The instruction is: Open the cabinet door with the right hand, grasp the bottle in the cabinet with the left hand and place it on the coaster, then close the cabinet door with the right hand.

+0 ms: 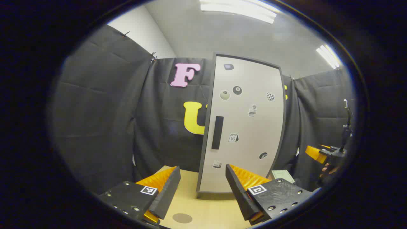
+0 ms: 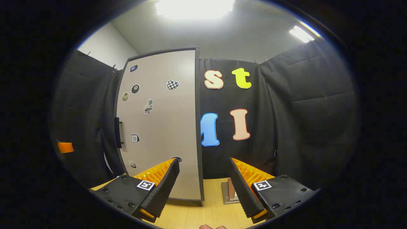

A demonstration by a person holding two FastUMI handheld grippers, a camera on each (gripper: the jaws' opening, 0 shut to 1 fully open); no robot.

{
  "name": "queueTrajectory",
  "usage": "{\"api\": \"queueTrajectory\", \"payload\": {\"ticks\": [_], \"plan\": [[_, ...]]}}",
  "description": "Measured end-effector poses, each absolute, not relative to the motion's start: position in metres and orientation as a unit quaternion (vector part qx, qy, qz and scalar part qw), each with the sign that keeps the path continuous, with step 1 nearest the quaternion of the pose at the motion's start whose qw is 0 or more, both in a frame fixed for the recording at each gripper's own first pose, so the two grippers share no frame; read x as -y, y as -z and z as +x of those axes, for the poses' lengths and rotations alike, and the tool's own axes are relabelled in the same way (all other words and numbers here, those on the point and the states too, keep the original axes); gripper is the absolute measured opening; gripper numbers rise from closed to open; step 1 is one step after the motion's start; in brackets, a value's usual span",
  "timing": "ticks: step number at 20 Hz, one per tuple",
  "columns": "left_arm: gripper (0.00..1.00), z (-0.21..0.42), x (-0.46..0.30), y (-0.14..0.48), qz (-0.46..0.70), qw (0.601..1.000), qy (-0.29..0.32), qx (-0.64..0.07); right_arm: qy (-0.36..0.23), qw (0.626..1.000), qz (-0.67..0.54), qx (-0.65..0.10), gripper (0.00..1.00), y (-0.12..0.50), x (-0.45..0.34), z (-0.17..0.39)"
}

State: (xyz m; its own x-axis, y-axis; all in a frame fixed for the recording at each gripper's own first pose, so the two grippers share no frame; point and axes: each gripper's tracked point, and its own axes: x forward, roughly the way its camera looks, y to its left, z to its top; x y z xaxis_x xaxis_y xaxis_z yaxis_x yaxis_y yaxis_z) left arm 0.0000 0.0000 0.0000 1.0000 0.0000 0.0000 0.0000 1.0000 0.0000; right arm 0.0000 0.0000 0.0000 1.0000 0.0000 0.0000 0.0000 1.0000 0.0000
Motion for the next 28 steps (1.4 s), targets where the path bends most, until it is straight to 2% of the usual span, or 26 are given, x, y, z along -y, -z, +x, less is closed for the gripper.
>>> {"api": "queueTrajectory", "payload": {"ticks": [3, 7, 16, 23, 26, 27, 28], "plan": [[0.88, -0.002, -0.007, 0.007, -0.028, 0.999, -0.029, -0.007, -0.017, 1.0, -0.002, -0.003, 0.95, 0.005, 0.0, 0.004], [0.88, 0.006, -0.018, 0.011, -0.028, 0.999, -0.031, -0.012, -0.011, 1.0, -0.004, -0.006, 0.97, 0.007, 0.003, -0.004], [0.88, 0.035, -0.045, -0.009, 0.0, 1.0, 0.001, 0.0, 0.026, 0.999, 0.018, 0.006, 0.97, -0.012, -0.023, 0.006], [0.87, 0.036, -0.059, 0.005, 0.009, 0.999, 0.03, -0.013, 0.003, 1.0, 0.019, 0.001, 0.97, -0.028, -0.065, 0.012], [0.86, 0.035, -0.072, 0.008, 0.018, 0.999, 0.024, -0.011, -0.01, 1.0, 0.029, -0.002, 0.95, -0.041, -0.083, 0.024], [0.89, 0.033, -0.077, 0.009, 0.022, 0.999, 0.021, -0.011, -0.015, 0.999, 0.035, 0.0, 0.94, -0.047, -0.091, 0.028], [0.86, 0.032, -0.079, 0.011, 0.024, 0.999, 0.022, -0.012, -0.022, 0.999, 0.039, 0.003, 0.94, -0.053, -0.099, 0.034]]}}
